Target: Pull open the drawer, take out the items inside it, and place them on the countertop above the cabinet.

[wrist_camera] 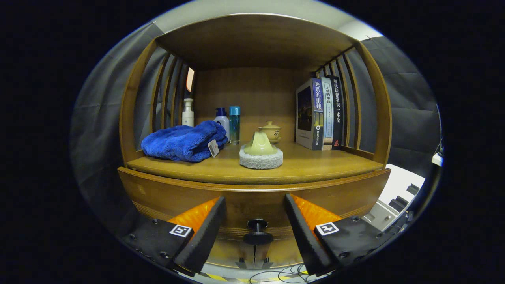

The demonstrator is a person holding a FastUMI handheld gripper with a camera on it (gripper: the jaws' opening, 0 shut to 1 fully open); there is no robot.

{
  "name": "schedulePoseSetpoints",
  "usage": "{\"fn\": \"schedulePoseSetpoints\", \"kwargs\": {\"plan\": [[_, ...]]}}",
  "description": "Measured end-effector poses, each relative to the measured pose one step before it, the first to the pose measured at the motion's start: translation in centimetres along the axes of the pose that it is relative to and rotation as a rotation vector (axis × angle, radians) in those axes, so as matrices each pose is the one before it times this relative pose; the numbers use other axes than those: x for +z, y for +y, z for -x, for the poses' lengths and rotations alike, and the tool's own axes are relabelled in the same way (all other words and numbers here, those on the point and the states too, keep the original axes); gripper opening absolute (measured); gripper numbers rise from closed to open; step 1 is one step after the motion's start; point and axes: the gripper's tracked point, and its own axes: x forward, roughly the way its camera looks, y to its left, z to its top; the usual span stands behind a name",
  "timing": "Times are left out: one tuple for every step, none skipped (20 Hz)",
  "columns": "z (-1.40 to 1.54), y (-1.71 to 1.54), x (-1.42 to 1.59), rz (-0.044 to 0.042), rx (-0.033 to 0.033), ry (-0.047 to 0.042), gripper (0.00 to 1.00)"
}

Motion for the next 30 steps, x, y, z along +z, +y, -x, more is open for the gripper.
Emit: {"fn": "schedulePoseSetpoints", "kwargs": {"plan": [[-0.215,-0.023,0.079,0.00255,-0.00046,0.00139,0.99],[-0.116,0.009,-0.042,0.00325,-0.00272,0.00131,0.99],[-0.056,0.011,0.069,0.00426,-0.0021,-0.00315,0.99],[0.051,0.033,-0.051,0.00393,-0.00357,-0.00008,0.99],[-0.105,0.053,0.04,0.00204,-0.00045,-0.00757,0.99],[-0.071,0.023,-0.013,0.00311,-0.00018,-0.00489,0.99],[0.069,0.036,-0.037,0.00022,-0.00155,-0.00577,0.99],[0.168,0.062,-0.087,-0.00115,-0.0016,0.00441,0.98],[0.26,0.244,0.093,-0.00126,0.0056,0.00134,0.98],[0.535,0.336,0.227,-0.00259,0.00736,0.00209,0.98],[0.81,0.267,0.499,-0.00227,0.00767,-0.00608,0.98],[0.906,0.34,0.906,-0.00039,0.01082,-0.0156,0.98],[1.208,0.149,1.243,0.00476,0.00568,-0.01757,0.98],[1.281,0.025,1.337,0.00639,0.00752,-0.0204,0.98],[1.224,0.368,1.522,0.00395,0.02025,-0.02244,0.98],[1.288,0.543,1.484,-0.00227,0.02889,-0.01971,0.98],[0.8,0.227,1.471,-0.00673,0.0257,-0.01894,0.98],[1.497,0.29,1.418,-0.00299,0.01834,-0.01949,0.98],[1.648,-0.017,1.554,0.00499,0.00714,-0.02581,0.98],[1.615,-0.337,1.636,0.01584,-0.00173,-0.02585,0.98],[1.567,-0.475,1.261,0.01699,-0.00299,-0.02125,0.98],[1.563,-0.569,1.282,0.0081,-0.00435,-0.016,0.98],[1.52,-0.456,0.859,-0.00032,-0.00427,-0.0034,0.98],[1.366,-0.668,0.694,-0.0081,-0.00767,0.00288,0.98],[1.196,-0.735,0.428,-0.00594,-0.00605,0.00404,0.98],[1.209,-0.657,0.412,-0.00328,0.00002,-0.00073,0.98],[1.052,-0.686,0.409,-0.00083,-0.00209,-0.00142,0.98],[0.946,-0.952,0.319,0.00032,-0.00695,0.00018,0.98],[1.674,-0.674,0.422,-0.00479,-0.01424,-0.00899,0.98],[0.743,-0.9,0.265,-0.0103,-0.01105,0.00095,0.98]]}}
